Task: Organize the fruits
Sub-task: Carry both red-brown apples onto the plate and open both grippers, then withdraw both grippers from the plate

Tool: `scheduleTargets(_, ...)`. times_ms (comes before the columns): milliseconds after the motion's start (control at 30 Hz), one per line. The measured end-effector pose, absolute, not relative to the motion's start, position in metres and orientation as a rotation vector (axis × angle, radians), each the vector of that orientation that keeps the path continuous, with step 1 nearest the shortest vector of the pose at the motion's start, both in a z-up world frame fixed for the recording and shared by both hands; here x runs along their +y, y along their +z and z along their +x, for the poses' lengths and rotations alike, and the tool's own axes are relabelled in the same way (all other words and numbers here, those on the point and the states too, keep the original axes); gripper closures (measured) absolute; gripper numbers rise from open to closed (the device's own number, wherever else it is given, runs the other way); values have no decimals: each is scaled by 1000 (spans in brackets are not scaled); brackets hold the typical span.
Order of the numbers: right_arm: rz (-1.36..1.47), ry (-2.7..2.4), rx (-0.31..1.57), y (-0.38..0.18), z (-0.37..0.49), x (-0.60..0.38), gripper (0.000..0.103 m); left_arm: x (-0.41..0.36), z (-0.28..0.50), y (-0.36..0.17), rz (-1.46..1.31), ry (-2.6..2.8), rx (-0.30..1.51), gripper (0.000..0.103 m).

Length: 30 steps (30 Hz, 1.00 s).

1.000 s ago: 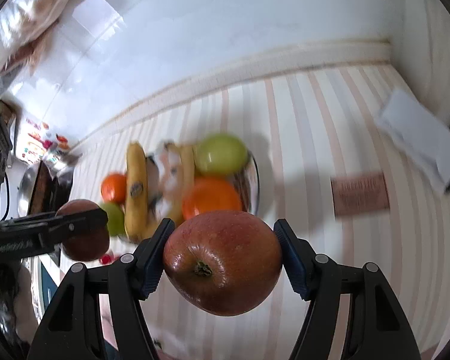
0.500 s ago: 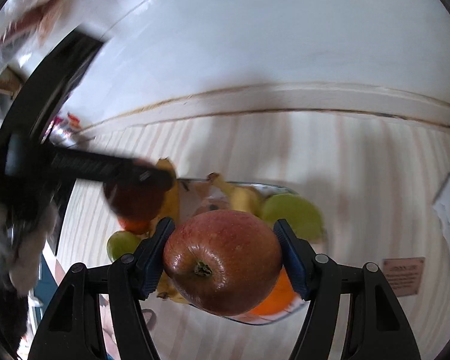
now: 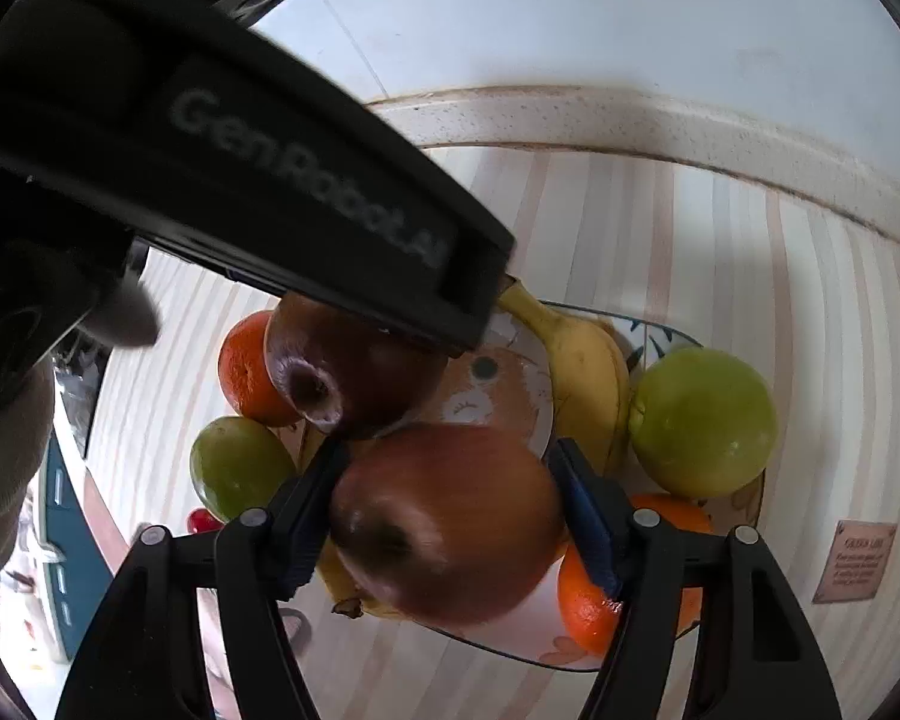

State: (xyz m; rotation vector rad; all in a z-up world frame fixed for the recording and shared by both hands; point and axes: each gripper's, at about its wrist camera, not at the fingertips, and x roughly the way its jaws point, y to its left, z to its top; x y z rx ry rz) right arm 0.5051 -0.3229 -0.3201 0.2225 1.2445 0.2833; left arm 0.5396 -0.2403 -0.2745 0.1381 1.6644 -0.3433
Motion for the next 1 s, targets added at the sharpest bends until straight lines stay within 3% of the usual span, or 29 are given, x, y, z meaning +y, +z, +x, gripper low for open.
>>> scheduleTargets(500,319,189,1186,-285,488,-357,22,-212,523,-238,40,-349,1547,37)
scheduleTargets(600,312,153,1186,-279,477,-362,21,-200,512,-230,23,-327,1502,28)
scheduleTargets(733,273,84,1196,-275,464,-363,8,-178,493,-219,0,-265,1432,12)
scheduleTargets(1000,218,-10,1212,-273,440,-359,7,-148,442,-207,41,-144,1307,6)
